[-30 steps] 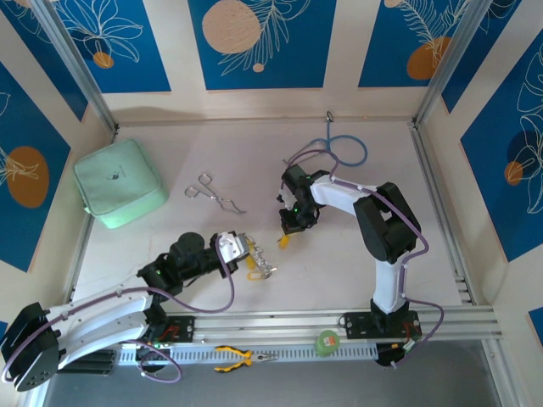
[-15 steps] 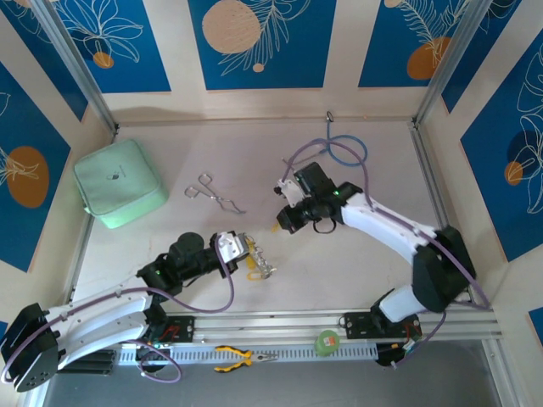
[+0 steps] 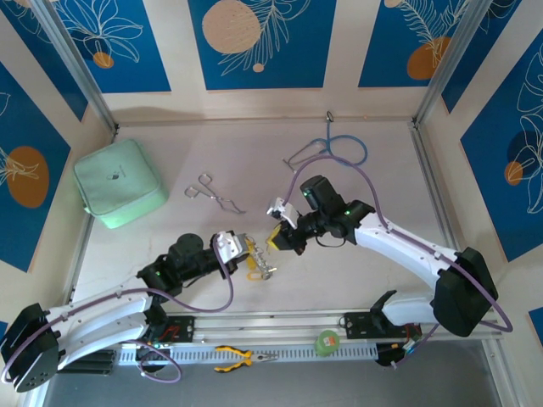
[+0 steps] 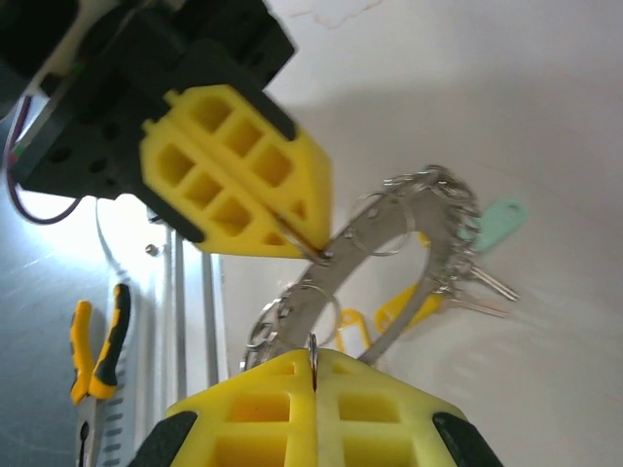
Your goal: Put the keys on the keyring
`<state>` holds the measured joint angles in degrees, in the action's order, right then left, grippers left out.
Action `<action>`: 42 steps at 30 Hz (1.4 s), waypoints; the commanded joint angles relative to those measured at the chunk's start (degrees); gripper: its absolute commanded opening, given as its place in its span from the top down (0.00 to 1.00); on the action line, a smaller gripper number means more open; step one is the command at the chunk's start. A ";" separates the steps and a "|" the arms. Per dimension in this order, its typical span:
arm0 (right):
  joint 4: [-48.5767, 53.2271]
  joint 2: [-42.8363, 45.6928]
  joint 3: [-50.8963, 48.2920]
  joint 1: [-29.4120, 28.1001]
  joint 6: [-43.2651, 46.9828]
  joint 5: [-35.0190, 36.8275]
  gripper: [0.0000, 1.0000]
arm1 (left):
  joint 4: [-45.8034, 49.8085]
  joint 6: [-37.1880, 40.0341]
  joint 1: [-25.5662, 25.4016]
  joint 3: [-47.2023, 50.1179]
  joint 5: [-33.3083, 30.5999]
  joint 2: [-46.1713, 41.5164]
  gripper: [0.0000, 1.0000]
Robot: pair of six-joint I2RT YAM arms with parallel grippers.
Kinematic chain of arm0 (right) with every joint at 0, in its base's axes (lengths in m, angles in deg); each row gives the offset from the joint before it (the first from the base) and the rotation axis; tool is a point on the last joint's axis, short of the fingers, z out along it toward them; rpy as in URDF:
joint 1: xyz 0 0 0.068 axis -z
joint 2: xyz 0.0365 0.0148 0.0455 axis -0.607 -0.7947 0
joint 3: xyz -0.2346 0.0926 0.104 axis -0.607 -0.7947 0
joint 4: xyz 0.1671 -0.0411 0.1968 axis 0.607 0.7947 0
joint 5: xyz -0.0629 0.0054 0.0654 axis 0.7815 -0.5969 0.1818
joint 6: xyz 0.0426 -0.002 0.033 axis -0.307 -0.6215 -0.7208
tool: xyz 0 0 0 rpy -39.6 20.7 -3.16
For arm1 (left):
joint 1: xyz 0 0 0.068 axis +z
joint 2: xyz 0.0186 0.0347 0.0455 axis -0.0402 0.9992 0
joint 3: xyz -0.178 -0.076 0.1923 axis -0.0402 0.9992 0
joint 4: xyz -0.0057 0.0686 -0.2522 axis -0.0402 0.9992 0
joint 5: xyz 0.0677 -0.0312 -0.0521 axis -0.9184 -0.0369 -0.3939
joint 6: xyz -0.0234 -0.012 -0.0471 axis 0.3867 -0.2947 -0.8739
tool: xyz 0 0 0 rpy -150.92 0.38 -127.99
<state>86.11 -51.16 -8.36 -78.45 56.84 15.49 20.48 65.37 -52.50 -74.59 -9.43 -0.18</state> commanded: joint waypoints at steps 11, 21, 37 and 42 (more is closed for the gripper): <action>-2.86 -3.06 2.56 -3.52 0.53 -0.30 1.00 | -3.55 0.56 -0.69 -0.06 2.01 -0.03 1.00; -5.11 -4.63 3.01 -4.70 -0.35 4.11 1.00 | -3.26 0.71 -0.70 -0.14 2.63 -0.07 1.00; -9.41 -2.07 0.50 -4.84 -0.05 5.41 1.00 | -2.54 1.18 -0.69 -0.32 2.89 0.20 1.00; -9.79 -1.24 -0.51 -4.80 0.71 5.40 1.00 | -2.77 1.16 -0.69 -0.32 2.81 0.45 1.00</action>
<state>79.72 -54.17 -8.25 -83.09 56.43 20.60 20.07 65.81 -52.48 -74.59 -8.63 0.04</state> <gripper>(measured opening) 0.050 0.064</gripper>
